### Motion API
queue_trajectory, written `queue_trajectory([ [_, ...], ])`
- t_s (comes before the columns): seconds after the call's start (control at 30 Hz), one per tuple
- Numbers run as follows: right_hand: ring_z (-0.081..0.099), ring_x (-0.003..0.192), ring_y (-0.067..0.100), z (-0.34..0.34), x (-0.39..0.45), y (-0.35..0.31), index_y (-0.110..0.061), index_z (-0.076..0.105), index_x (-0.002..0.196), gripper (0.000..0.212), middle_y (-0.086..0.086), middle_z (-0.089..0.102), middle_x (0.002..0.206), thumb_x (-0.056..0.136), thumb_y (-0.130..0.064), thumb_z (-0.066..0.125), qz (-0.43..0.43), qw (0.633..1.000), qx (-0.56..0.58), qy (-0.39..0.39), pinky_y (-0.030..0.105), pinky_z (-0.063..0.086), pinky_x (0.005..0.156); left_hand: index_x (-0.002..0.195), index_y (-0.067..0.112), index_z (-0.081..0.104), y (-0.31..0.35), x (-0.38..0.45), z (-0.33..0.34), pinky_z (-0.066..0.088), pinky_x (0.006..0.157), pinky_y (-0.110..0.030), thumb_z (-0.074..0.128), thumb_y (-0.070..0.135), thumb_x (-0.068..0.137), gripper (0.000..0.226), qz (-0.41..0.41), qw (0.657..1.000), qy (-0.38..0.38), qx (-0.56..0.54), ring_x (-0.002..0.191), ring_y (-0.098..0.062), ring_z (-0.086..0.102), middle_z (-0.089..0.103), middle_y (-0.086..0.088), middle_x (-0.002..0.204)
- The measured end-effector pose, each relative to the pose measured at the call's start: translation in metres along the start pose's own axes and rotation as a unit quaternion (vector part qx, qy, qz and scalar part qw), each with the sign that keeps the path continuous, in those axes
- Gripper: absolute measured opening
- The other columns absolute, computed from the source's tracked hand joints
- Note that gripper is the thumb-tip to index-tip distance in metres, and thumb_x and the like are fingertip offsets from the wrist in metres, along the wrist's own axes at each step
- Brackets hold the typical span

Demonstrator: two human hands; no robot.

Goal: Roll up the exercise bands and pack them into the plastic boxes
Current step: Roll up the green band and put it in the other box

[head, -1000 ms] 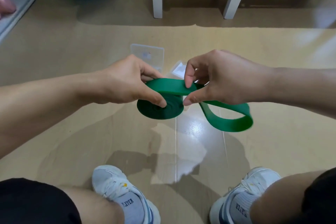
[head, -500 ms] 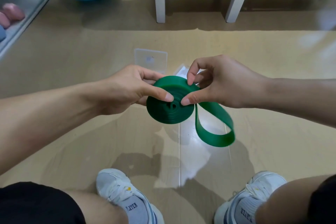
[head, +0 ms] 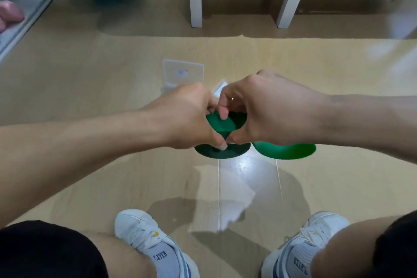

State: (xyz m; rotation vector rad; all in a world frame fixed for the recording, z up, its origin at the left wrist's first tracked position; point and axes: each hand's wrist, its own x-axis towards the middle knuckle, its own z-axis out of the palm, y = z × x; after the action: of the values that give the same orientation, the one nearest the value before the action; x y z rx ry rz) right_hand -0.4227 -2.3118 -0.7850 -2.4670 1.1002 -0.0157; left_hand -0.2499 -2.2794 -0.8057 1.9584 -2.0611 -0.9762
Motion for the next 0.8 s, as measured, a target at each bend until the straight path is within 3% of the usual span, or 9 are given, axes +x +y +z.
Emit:
queue_trajectory([
  [0.07,0.067,0.077,-0.003,0.0,0.002,0.007,-0.034,0.066,0.094,0.031,-0.016,0.075,0.087,0.072,-0.034,0.088,0.0,0.996,0.086,-0.014,0.023,0.057,0.073,0.068,0.025,0.073,-0.004,0.0,-0.007,0.049,0.054,-0.03,0.097,0.03,0.059,0.026,-0.014,0.997,-0.028,-0.076,0.055,-0.015,0.062,0.064,0.01,0.058],
  [0.13,0.074,0.087,0.008,-0.002,0.006,0.019,-0.028,0.067,0.095,0.032,-0.009,0.078,0.092,0.072,-0.025,0.09,0.006,0.978,0.208,-0.022,0.034,0.061,0.084,0.078,0.017,0.078,-0.011,-0.001,-0.014,0.061,0.068,-0.037,0.096,0.018,0.06,0.025,-0.043,0.986,-0.042,-0.158,0.074,-0.023,0.076,0.078,0.0,0.075],
  [0.23,0.075,0.097,0.026,-0.006,0.008,0.042,-0.015,0.063,0.087,0.032,0.003,0.077,0.087,0.07,-0.016,0.09,0.018,0.954,0.298,-0.017,0.05,0.061,0.086,0.091,0.007,0.076,-0.026,0.002,-0.02,0.06,0.067,-0.026,0.09,0.005,0.066,0.029,-0.07,0.965,-0.045,-0.251,0.081,-0.023,0.078,0.08,-0.009,0.086],
  [0.37,0.076,0.085,0.017,-0.002,0.005,0.051,-0.01,0.063,0.089,0.031,-0.004,0.075,0.079,0.071,-0.013,0.088,0.047,0.942,0.333,-0.026,0.031,0.06,0.077,0.111,-0.002,0.071,-0.043,0.003,-0.02,0.063,0.084,-0.036,0.088,0.01,0.063,0.052,-0.09,0.921,-0.061,-0.373,0.098,-0.028,0.076,0.079,-0.014,0.104],
  [0.47,0.075,0.08,0.018,0.001,0.006,0.045,-0.014,0.066,0.086,0.03,-0.007,0.073,0.075,0.069,-0.018,0.091,0.05,0.95,0.307,-0.01,0.035,0.062,0.076,0.122,-0.005,0.064,-0.049,0.004,-0.015,0.062,0.089,-0.038,0.086,0.005,0.065,0.062,-0.085,0.903,-0.096,-0.41,0.107,-0.029,0.074,0.076,-0.016,0.114],
  [0.57,0.069,0.068,0.007,-0.001,0.005,0.034,-0.021,0.069,0.08,0.027,-0.009,0.074,0.074,0.068,-0.023,0.093,0.055,0.964,0.26,-0.013,0.029,0.058,0.07,0.122,0.005,0.065,-0.045,0.002,-0.013,0.06,0.091,-0.041,0.09,0.007,0.064,0.063,-0.081,0.917,-0.132,-0.366,0.107,-0.028,0.073,0.077,-0.011,0.113],
  [0.7,0.06,0.063,0.001,0.003,0.003,0.016,-0.032,0.069,0.079,0.023,-0.016,0.069,0.07,0.069,-0.031,0.09,0.014,0.994,0.101,-0.034,0.019,0.049,0.058,0.099,0.033,0.071,-0.025,-0.002,-0.007,0.061,0.087,-0.044,0.095,0.038,0.062,0.044,-0.027,0.987,-0.089,-0.131,0.087,-0.012,0.075,0.078,0.011,0.093],
  [0.8,0.056,0.064,-0.009,0.006,0.003,0.012,-0.033,0.065,0.078,0.028,-0.023,0.062,0.064,0.067,-0.034,0.091,0.009,0.997,0.058,-0.047,0.009,0.042,0.054,0.088,0.032,0.074,-0.017,-0.003,-0.002,0.062,0.081,-0.049,0.095,0.036,0.064,0.032,0.005,0.994,-0.075,-0.083,0.079,-0.009,0.075,0.077,0.015,0.084],
])
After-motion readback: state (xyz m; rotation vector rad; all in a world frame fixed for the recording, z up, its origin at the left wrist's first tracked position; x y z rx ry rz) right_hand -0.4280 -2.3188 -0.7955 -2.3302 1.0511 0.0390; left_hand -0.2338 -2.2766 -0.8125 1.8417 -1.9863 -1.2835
